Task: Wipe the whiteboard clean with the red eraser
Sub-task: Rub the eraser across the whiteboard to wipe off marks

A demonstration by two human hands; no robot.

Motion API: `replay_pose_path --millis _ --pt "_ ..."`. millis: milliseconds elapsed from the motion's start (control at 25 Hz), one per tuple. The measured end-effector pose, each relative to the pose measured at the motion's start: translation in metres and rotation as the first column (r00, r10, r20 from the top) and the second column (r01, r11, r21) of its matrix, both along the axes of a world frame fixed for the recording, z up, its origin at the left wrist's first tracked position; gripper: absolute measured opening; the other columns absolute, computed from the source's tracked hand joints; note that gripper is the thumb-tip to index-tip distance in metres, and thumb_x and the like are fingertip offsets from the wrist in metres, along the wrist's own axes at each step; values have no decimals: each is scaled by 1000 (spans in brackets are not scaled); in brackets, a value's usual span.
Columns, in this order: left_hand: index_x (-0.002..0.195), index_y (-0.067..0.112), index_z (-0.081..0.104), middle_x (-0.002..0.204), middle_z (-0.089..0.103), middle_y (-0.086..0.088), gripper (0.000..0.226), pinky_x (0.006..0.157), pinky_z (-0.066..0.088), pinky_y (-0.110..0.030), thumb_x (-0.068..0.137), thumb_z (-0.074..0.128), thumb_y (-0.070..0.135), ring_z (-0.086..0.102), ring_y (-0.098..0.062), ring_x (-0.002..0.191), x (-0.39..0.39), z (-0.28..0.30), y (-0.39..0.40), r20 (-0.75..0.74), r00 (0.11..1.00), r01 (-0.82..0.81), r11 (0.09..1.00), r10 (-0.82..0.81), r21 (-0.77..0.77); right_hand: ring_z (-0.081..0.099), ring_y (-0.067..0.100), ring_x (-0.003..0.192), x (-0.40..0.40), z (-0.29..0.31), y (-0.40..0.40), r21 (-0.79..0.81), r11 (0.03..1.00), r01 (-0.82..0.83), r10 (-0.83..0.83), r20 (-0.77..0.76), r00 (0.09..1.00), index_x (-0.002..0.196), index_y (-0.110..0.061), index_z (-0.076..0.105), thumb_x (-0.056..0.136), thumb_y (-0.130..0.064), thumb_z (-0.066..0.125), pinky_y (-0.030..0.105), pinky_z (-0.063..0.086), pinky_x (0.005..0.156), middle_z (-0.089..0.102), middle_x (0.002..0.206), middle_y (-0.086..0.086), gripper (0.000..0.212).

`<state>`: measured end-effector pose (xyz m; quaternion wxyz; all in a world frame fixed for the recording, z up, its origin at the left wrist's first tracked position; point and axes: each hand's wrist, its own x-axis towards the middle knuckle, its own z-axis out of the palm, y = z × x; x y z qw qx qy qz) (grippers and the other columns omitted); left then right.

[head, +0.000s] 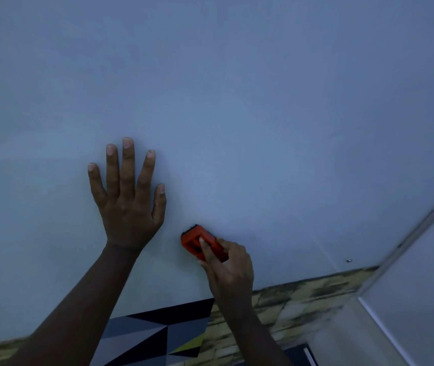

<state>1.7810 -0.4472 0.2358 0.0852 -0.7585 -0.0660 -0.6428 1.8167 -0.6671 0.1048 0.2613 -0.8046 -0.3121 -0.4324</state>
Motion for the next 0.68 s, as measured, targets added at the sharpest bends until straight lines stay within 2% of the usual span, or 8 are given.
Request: replay_pose_path --millis 80,160,280,360,440,520,600,680 --pt "168 15 26 170 25 -22 66 132 2 -54 108 49 31 4 -30 165 -1 -5 1 -6 1000 9 1000 -9 2 61 24 94 4 18 -10 138 990 8 5 -93 996 145 -33 61 91 -36 79 37 57 71 58 117 5 57" --pt "168 16 24 170 25 -21 67 132 2 -54 108 49 32 4 -30 165 -1 -10 1 -11 1000 9 1000 -9 3 60 18 97 8 47 -20 367 929 56 22 -207 978 145 -32 60 89 -32 83 31 57 77 58 114 2 60" --pt "169 18 23 170 24 -20 68 132 2 -54 108 49 33 3 -29 165 -1 -15 1 -20 1000 12 1000 -12 7 61 15 96 24 92 -32 725 676 133 175 -333 927 145 -25 61 88 -30 84 39 62 83 52 107 -3 61" --pt "169 19 22 174 17 -16 69 132 1 -53 108 49 33 2 -29 165 -2 -19 0 -24 1000 13 1000 -13 7 62 14 97 30 109 -31 802 574 163 223 -345 912 146 -22 60 90 -36 80 46 63 78 50 105 -2 61" --pt "169 19 23 178 6 -10 69 132 1 -54 107 50 33 3 -29 165 -2 -23 0 -25 1000 7 1000 -7 13 58 12 94 21 106 -19 755 635 166 137 -321 937 151 -24 52 94 -35 77 39 61 80 48 106 -4 64" --pt "169 18 23 178 2 -8 69 132 2 -54 107 50 33 3 -30 165 -2 -27 -1 -23 1000 5 1000 -5 20 54 13 97 3 79 0 631 763 138 86 -311 946 157 -33 40 95 -35 75 28 56 83 47 112 -5 71" --pt "169 18 22 178 1 -8 70 132 2 -54 106 51 33 2 -30 165 -2 -30 0 -28 1000 10 1000 -9 26 53 16 102 -15 36 20 441 890 113 71 -380 922 162 -40 29 94 -37 73 30 57 82 48 121 -1 81" --pt "169 18 24 178 2 -8 70 132 1 -54 106 52 33 2 -30 165 -2 -32 0 -31 999 16 999 -15 28 53 20 100 -32 -18 31 204 976 74 14 -398 917 164 -36 26 94 -38 69 34 59 71 48 122 5 82"
